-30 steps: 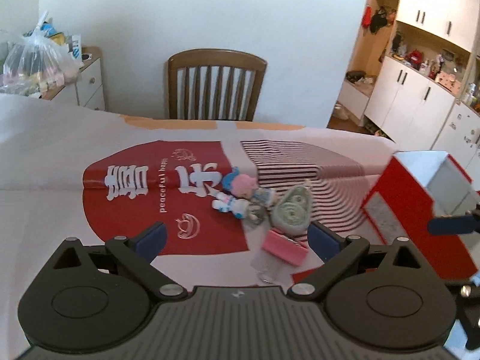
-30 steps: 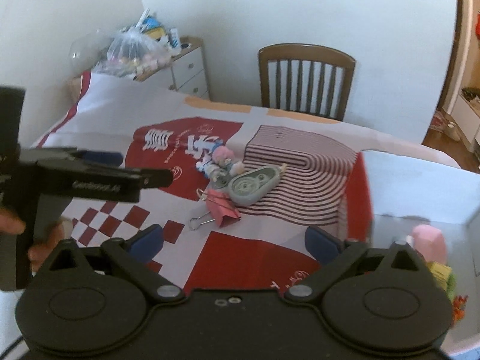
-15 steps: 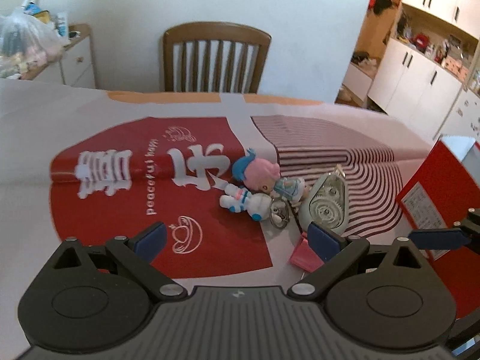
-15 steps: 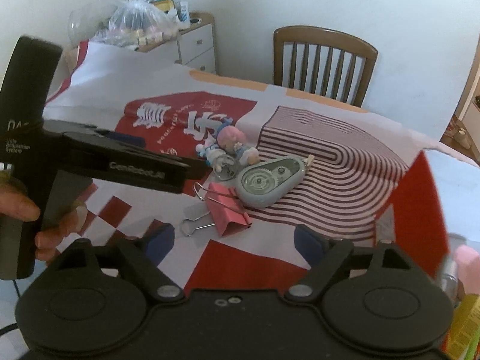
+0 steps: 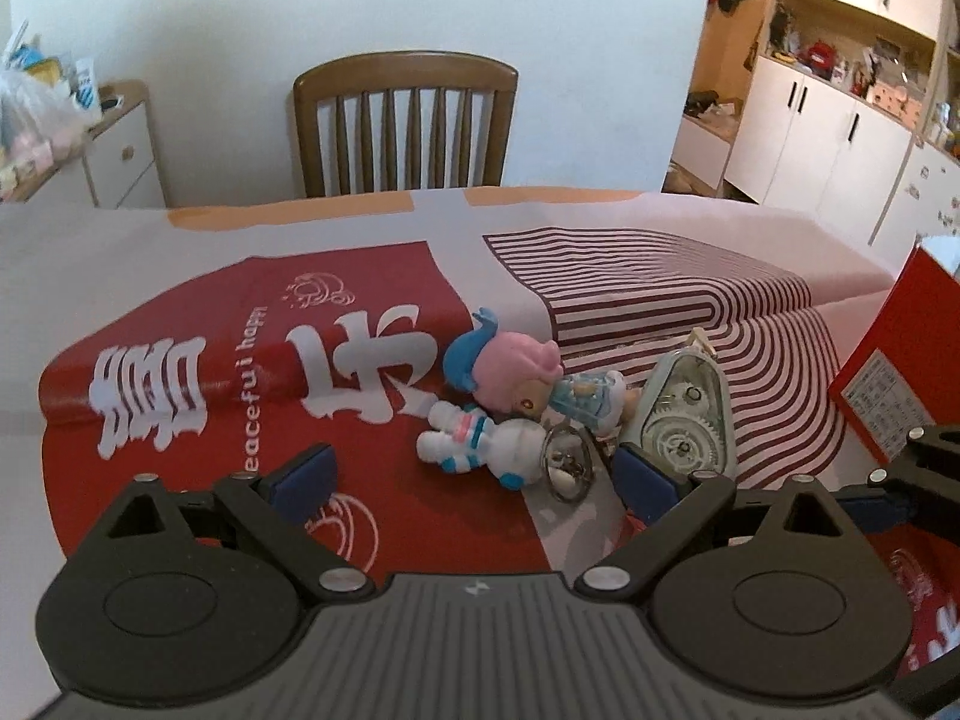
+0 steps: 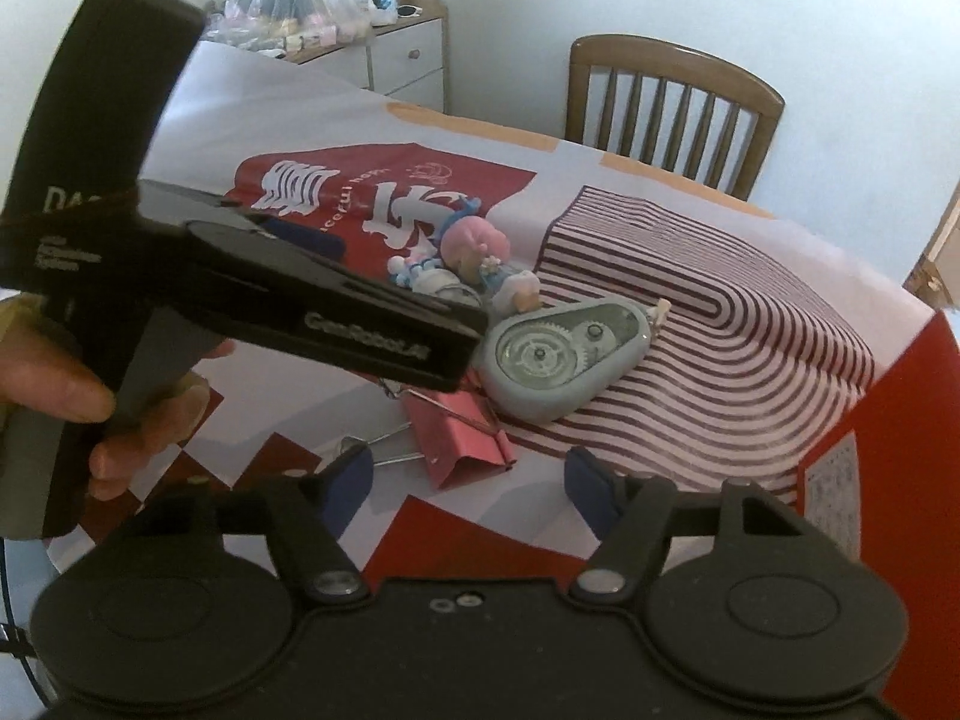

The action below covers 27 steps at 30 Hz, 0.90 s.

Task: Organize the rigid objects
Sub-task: 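Grasp the white astronaut figurine with the left tool while the right tool grasps the pink binder clip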

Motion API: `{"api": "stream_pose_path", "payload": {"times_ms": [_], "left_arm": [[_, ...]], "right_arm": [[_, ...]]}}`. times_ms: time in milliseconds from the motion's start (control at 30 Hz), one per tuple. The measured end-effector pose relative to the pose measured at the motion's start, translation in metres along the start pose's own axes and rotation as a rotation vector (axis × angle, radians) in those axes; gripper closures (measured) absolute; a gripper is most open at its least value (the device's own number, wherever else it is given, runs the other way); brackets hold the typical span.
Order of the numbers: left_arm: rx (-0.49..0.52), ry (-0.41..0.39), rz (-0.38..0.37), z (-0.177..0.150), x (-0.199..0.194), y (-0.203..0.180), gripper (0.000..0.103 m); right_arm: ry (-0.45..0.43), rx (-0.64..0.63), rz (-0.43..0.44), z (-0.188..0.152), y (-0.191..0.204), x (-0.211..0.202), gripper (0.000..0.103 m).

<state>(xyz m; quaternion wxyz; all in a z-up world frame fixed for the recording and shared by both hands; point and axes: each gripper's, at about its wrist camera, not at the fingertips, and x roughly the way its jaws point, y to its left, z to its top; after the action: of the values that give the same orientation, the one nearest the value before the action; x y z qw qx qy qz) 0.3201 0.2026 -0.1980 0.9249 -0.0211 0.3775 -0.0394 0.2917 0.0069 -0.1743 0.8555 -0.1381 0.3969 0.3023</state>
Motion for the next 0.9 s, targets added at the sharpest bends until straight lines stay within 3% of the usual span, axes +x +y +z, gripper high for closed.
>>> {"api": "stream_pose_path", "payload": {"times_ms": [333, 400, 467, 533, 600, 900], "left_arm": [[0.045, -0.029, 0.026, 0.001, 0.008, -0.006, 0.011], [0.048, -0.040, 0.028, 0.001, 0.008, -0.006, 0.019], [0.050, -0.047, 0.022, 0.001, 0.009, -0.006, 0.022], [0.054, -0.054, 0.017, 0.001, 0.008, -0.006, 0.029], [0.057, -0.059, 0.017, 0.002, 0.007, -0.007, 0.044], [0.029, -0.048, 0.008, -0.002, -0.001, -0.004, 0.045]], "right_arm": [[-0.014, 0.007, 0.017, 0.006, -0.002, 0.012, 0.047], [-0.019, 0.014, 0.021, 0.006, -0.002, 0.012, 0.048], [-0.030, 0.022, 0.015, 0.005, -0.002, 0.011, 0.060], [-0.039, 0.033, 0.004, 0.004, -0.004, 0.011, 0.062], [-0.039, 0.047, 0.002, 0.003, -0.006, 0.009, 0.064], [-0.028, 0.082, -0.003, -0.002, -0.002, 0.000, 0.071]]}}
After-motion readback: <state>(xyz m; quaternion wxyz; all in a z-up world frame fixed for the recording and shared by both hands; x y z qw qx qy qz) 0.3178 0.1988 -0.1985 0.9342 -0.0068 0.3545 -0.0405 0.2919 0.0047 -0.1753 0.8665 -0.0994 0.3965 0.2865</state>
